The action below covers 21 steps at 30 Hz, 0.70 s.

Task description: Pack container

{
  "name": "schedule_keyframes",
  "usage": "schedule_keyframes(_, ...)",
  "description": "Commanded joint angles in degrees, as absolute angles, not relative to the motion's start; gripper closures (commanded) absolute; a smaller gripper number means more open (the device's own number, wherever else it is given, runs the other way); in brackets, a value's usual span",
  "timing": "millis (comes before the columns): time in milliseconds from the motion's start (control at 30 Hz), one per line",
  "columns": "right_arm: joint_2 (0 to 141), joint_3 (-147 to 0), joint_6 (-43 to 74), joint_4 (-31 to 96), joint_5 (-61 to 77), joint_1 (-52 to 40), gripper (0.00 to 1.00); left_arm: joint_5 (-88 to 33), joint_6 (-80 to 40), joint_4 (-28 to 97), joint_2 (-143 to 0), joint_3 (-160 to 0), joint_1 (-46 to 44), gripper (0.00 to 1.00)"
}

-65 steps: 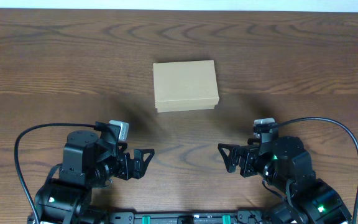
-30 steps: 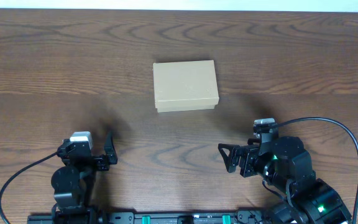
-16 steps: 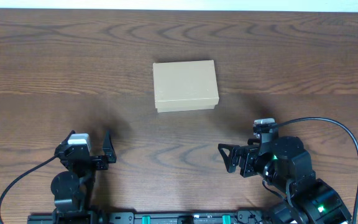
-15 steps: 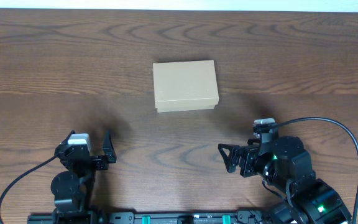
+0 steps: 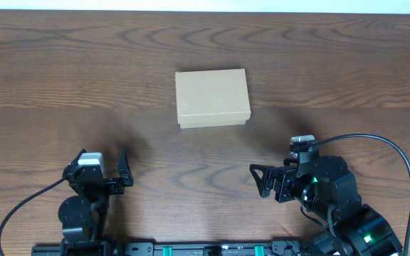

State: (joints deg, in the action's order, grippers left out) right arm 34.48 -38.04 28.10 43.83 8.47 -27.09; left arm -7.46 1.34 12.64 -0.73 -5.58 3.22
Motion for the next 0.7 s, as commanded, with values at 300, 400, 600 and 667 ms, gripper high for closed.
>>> schedule_keyframes(300, 34.50, -37.76, 28.62, 43.86, 8.05, -27.57, 0.01, -7.05, 1.74, 12.78, -0.27, -3.90, 3.46, 0.05)
schedule_keyframes(400, 34.50, -37.76, 28.64, 46.04, 7.73, -27.57, 0.01, -7.05, 1.74, 12.78, -0.27, -3.90, 3.46, 0.05)
schedule_keyframes(600, 33.67, -37.34, 27.03, 47.29, 0.12, -28.38, 0.01, -7.05, 1.74, 12.78, -0.27, -3.90, 3.46, 0.05)
schedule_keyframes(667, 31.81, -35.83, 24.84, 44.34, -2.33, -28.88, 0.01, -7.05, 1.74, 12.78, -0.27, -3.90, 3.46, 0.05)
